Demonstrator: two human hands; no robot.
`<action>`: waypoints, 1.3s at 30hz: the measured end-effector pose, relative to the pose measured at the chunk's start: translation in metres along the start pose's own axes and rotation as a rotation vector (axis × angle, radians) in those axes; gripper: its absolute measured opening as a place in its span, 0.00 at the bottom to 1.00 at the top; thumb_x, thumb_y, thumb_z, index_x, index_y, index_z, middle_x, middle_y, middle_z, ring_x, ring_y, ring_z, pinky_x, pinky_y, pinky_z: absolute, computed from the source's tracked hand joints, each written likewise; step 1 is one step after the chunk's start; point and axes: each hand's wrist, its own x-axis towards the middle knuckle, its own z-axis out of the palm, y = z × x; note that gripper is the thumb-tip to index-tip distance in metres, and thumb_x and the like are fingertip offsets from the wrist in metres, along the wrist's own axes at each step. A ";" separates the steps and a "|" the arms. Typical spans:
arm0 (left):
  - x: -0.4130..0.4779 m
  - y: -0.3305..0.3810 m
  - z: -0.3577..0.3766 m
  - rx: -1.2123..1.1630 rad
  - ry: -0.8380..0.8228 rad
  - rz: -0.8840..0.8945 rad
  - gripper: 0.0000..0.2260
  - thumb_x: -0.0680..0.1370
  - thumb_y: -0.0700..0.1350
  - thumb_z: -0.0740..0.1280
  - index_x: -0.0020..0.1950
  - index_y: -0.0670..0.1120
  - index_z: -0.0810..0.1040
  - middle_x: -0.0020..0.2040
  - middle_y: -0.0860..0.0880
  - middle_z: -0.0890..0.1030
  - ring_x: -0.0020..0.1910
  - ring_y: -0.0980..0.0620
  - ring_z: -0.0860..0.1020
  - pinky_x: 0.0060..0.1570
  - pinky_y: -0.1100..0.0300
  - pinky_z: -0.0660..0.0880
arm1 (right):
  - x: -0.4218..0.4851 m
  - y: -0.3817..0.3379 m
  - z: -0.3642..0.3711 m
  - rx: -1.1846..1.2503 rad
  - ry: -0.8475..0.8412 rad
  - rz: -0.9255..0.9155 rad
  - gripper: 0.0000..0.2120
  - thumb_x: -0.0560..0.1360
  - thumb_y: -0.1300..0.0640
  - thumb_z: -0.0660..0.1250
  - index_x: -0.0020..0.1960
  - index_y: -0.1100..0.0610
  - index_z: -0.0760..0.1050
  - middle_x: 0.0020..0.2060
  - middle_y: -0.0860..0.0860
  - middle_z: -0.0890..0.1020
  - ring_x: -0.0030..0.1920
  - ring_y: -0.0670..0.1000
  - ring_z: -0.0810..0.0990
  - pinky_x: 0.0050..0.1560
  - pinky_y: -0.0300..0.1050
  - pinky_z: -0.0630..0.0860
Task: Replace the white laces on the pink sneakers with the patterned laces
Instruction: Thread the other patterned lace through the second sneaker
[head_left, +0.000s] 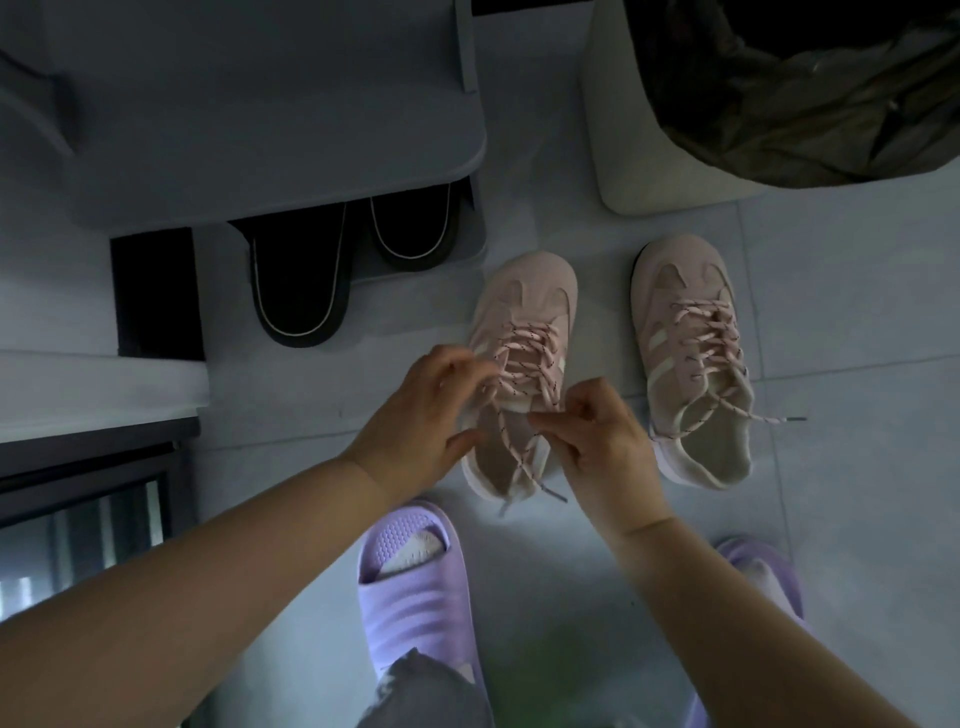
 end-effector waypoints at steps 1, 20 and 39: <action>0.003 0.001 0.000 -0.019 -0.049 -0.101 0.32 0.69 0.41 0.72 0.67 0.56 0.60 0.60 0.46 0.64 0.55 0.45 0.71 0.56 0.57 0.71 | -0.001 0.000 0.000 -0.007 0.021 -0.010 0.09 0.70 0.56 0.64 0.40 0.55 0.84 0.39 0.47 0.69 0.33 0.50 0.74 0.28 0.41 0.72; 0.023 0.007 0.016 -0.168 -0.130 -0.544 0.32 0.75 0.43 0.63 0.75 0.47 0.50 0.58 0.37 0.75 0.51 0.39 0.76 0.45 0.56 0.69 | -0.019 -0.037 0.003 0.019 -0.057 0.173 0.15 0.71 0.55 0.57 0.48 0.53 0.82 0.46 0.49 0.77 0.37 0.54 0.80 0.35 0.37 0.71; 0.006 0.012 0.010 -0.285 -0.067 -0.445 0.29 0.76 0.47 0.65 0.73 0.54 0.55 0.58 0.44 0.73 0.43 0.53 0.73 0.45 0.62 0.69 | -0.007 -0.028 -0.003 0.018 -0.157 0.506 0.11 0.71 0.43 0.67 0.41 0.50 0.80 0.30 0.44 0.73 0.33 0.49 0.73 0.31 0.41 0.64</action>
